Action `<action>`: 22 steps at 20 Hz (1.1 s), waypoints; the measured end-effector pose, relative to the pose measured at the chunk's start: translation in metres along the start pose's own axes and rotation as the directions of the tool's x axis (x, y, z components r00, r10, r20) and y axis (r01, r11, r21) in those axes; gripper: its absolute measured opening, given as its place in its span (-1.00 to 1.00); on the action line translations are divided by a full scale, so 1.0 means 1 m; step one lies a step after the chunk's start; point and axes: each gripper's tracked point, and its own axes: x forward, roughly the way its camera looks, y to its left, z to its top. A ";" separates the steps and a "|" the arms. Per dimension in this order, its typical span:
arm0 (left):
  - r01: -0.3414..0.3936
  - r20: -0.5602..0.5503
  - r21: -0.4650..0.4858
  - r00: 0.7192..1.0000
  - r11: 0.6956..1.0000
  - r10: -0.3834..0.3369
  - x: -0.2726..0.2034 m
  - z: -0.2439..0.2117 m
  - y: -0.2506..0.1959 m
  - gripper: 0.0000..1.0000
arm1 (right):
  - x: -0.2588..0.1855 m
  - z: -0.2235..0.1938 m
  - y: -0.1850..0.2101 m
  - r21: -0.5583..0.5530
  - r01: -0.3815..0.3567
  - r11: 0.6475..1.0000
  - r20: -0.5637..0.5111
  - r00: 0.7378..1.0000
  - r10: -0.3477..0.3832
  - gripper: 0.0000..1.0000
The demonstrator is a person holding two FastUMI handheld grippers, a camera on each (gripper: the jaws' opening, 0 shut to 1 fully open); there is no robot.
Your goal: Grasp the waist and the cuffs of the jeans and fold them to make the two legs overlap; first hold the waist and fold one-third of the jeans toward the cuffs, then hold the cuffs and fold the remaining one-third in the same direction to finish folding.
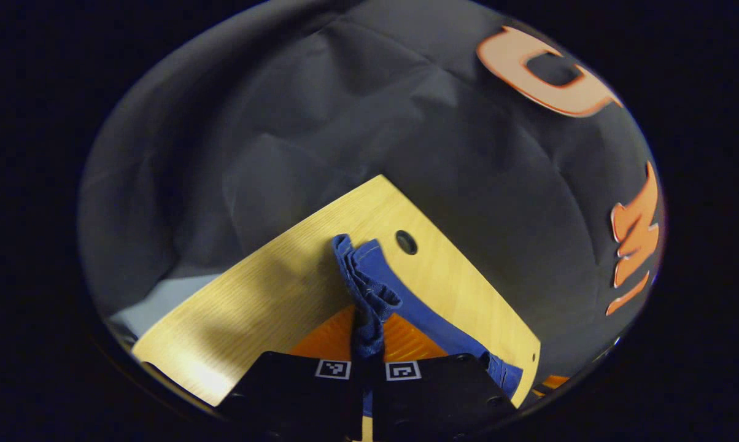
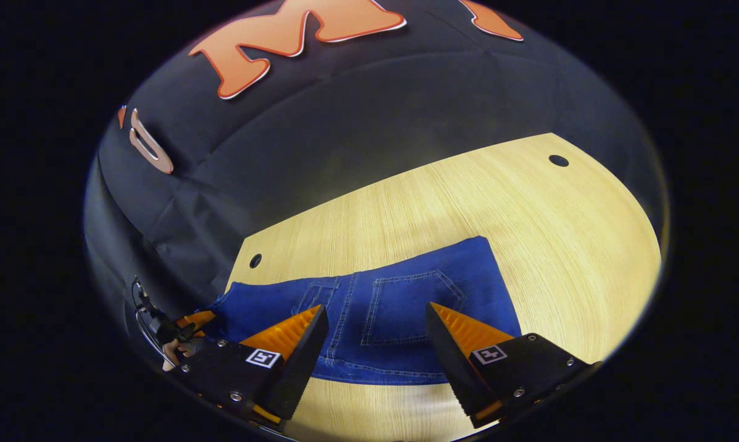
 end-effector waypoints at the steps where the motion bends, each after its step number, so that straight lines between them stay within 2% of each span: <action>1: 0.015 0.009 0.027 1.000 1.000 -0.015 -0.001 0.001 -0.016 -0.88 | -0.002 0.003 -0.003 0.006 -0.003 1.000 0.008 1.000 0.003 0.96; 4: 0.067 0.035 0.096 0.997 0.993 -0.071 -0.021 0.016 -0.074 -0.87 | -0.015 0.016 -0.012 0.025 -0.018 1.000 0.034 0.999 0.017 0.96; 7: 0.149 0.056 0.153 0.986 0.977 -0.159 -0.054 0.015 -0.146 -0.87 | -0.030 0.033 -0.024 0.046 -0.042 0.998 0.068 0.997 0.039 0.95; 12: 0.270 0.045 0.245 0.956 0.931 -0.290 -0.092 -0.009 -0.268 -0.91 | -0.063 0.058 -0.062 0.068 -0.058 0.996 0.105 0.993 0.051 0.95; 15: 0.322 -0.004 0.274 0.943 0.906 -0.334 -0.094 -0.048 -0.332 -0.87 | -0.087 0.070 -0.097 0.069 -0.044 0.997 0.128 0.991 0.035 0.94; 18: 0.379 -0.072 0.263 0.925 0.887 -0.373 -0.094 -0.099 -0.382 -0.87 | -0.105 0.079 -0.136 0.088 -0.027 0.996 0.148 0.989 0.014 0.95; 22: 0.376 -0.187 0.371 0.926 0.849 -0.328 -0.068 -0.194 -0.417 -0.87 | -0.124 0.078 -0.194 0.138 0.008 0.990 0.156 0.987 -0.030 0.95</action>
